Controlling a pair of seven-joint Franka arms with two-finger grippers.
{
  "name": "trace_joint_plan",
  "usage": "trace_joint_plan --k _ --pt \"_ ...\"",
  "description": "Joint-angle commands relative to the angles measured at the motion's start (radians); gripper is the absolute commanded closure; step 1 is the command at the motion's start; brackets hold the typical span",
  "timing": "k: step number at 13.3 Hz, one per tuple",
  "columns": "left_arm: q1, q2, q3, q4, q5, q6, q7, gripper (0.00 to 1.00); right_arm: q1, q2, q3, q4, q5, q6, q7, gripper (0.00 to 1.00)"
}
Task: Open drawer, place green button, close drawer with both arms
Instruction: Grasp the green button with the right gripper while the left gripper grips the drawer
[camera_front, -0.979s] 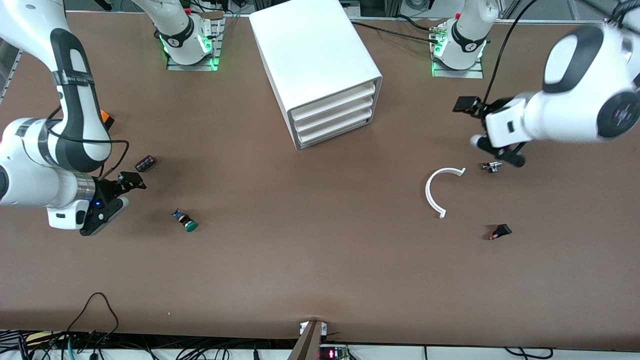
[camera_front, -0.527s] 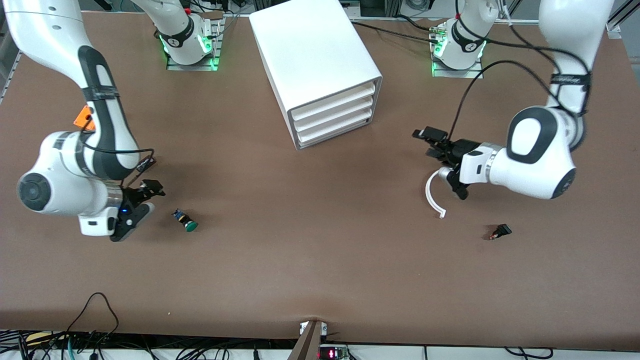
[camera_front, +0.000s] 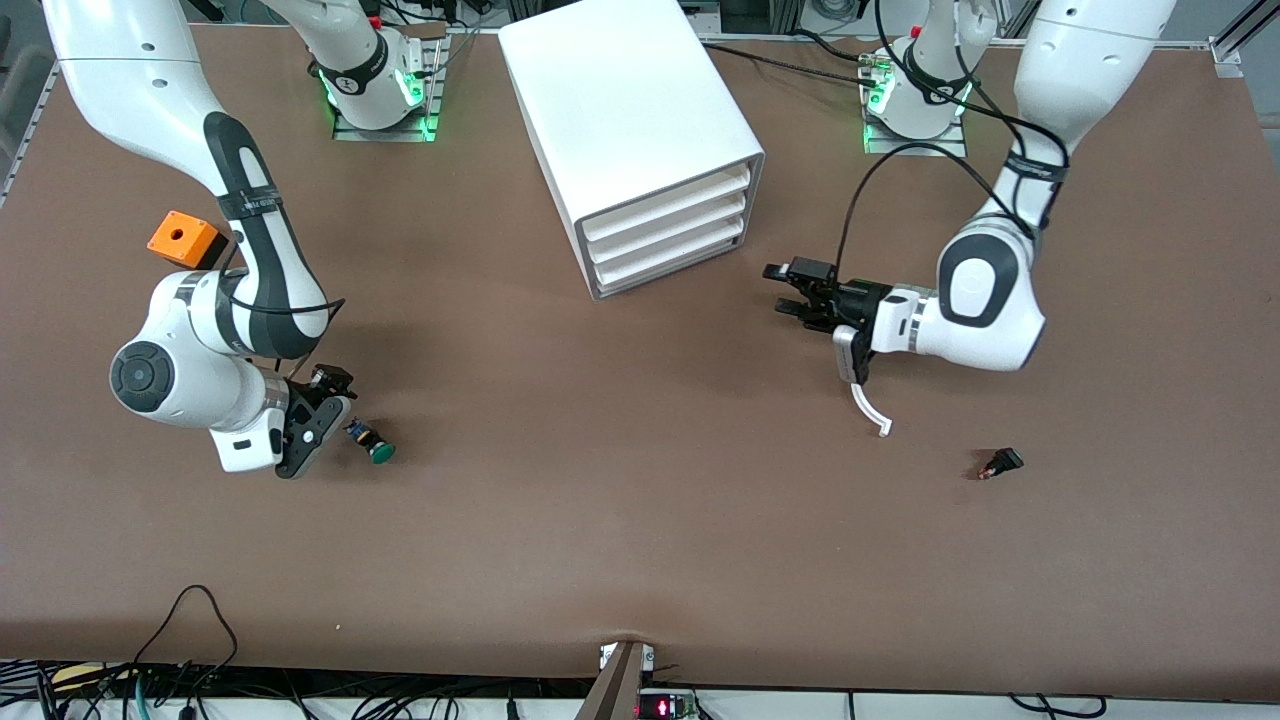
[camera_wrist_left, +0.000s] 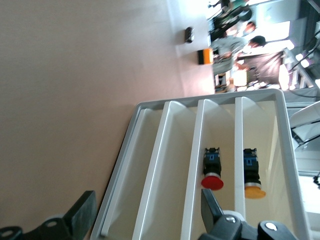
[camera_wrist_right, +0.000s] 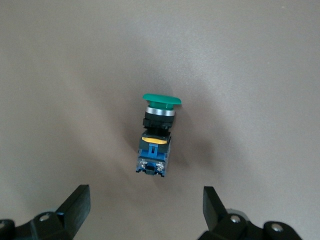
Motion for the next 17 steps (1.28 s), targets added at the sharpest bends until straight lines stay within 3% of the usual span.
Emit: trace_joint_plan --k 1,4,6,8,13,15,17 --pt "-0.028 0.037 -0.001 -0.045 -0.096 0.027 0.113 0.08 -0.006 0.013 0.003 -0.011 0.020 0.063 -0.128 0.00" --pt "-0.066 0.035 -0.001 -0.084 -0.147 0.058 0.116 0.10 -0.004 0.035 0.005 -0.012 0.032 0.086 -0.145 0.00" --pt "-0.071 0.035 -0.024 -0.108 -0.168 0.058 0.178 0.26 -0.006 0.053 0.005 -0.012 0.107 0.086 -0.146 0.00" --pt "-0.074 0.037 -0.039 -0.134 -0.203 0.060 0.191 0.27 -0.004 0.069 0.005 -0.012 0.159 0.086 -0.146 0.00" --pt "-0.075 0.052 -0.081 -0.154 -0.234 0.073 0.199 0.34 -0.006 0.078 0.003 -0.008 0.155 0.088 -0.173 0.04" --pt "-0.088 0.070 -0.084 -0.154 -0.254 0.078 0.266 0.43 -0.006 0.079 0.003 -0.006 0.147 0.088 -0.177 0.12" --pt "-0.098 0.109 -0.088 -0.154 -0.305 0.080 0.330 0.43 -0.006 0.086 0.003 -0.005 0.147 0.092 -0.212 0.29"
